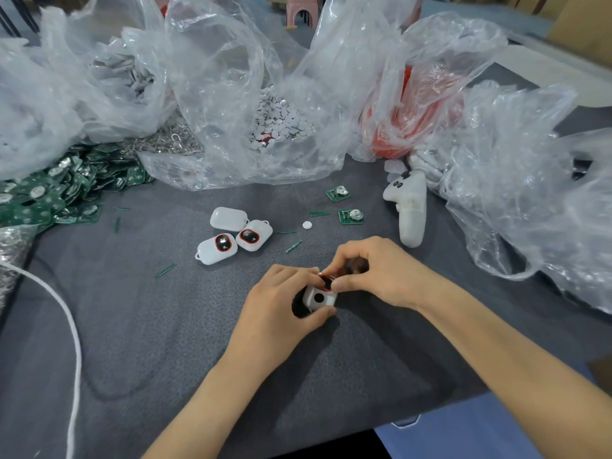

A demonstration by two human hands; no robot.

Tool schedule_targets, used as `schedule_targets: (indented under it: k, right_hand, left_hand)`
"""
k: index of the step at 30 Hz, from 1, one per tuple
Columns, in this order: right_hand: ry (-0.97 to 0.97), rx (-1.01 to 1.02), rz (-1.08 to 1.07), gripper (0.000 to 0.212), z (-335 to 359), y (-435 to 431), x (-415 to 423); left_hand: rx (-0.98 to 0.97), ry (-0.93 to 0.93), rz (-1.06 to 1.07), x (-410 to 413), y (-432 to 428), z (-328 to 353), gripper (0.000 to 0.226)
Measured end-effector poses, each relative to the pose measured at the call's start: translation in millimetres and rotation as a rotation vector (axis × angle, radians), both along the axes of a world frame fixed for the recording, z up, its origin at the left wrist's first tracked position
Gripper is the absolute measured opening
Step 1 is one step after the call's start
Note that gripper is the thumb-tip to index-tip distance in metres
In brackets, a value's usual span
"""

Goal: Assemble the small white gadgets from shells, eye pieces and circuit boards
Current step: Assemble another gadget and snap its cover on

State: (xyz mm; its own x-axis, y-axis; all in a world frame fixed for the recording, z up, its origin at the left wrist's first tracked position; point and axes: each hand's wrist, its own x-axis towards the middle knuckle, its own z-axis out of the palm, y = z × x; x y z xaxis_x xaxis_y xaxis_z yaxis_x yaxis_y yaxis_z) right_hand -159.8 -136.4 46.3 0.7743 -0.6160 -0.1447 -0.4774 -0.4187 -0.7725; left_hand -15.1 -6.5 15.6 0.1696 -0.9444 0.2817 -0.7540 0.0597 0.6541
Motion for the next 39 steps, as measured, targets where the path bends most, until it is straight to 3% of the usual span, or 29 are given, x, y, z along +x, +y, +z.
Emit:
schedule_targets:
  k: [5, 14, 19, 23, 26, 30, 34, 35, 39]
  right_hand:
    - [0.092, -0.011, 0.077, 0.014, 3.2, -9.3, 6.5]
    - [0.189, 0.242, 0.137, 0.009, 12.9, -26.7, 19.2]
    - [0.211, 0.201, 0.082, 0.009, 9.8, -20.6, 23.5]
    - [0.357, 0.174, 0.077, 0.012, 19.4, -20.7, 34.8]
    - [0.432, 0.173, 0.074, 0.011, 25.5, -22.1, 41.1]
    - [0.255, 0.015, -0.038, 0.019, 14.5, -8.8, 25.2]
    - [-0.082, 0.015, -0.22, 0.006, 12.7, 6.3, -8.2]
    - [-0.167, -0.036, -0.293, 0.003, 17.7, 4.5, -19.4]
    - [-0.533, -0.381, -0.601, 0.022, 59.3, -10.2, -64.9]
  left_hand:
    - [-0.025, -0.012, 0.004, -0.9, 1.0, -1.6, 0.029]
    - [-0.073, -0.12, 0.001, -6.1, 3.2, -1.8, 0.03]
    - [-0.1, -0.218, 0.035, -8.3, 5.0, -2.2, 0.028]
    - [-0.087, -0.276, 0.046, -7.8, 6.9, -0.3, 0.033]
    - [-0.083, -0.217, 0.039, -8.5, 6.8, -1.9, 0.032]
    - [-0.096, -0.108, 0.049, -8.6, 5.9, -3.9, 0.03]
    - [-0.111, 0.024, 0.095, -9.5, -1.4, -4.3, 0.028]
    - [-0.095, 0.12, 0.122, -14.0, -8.6, -1.9, 0.028]
    - [-0.066, 0.565, 0.148, -54.0, -50.7, 6.1, 0.025]
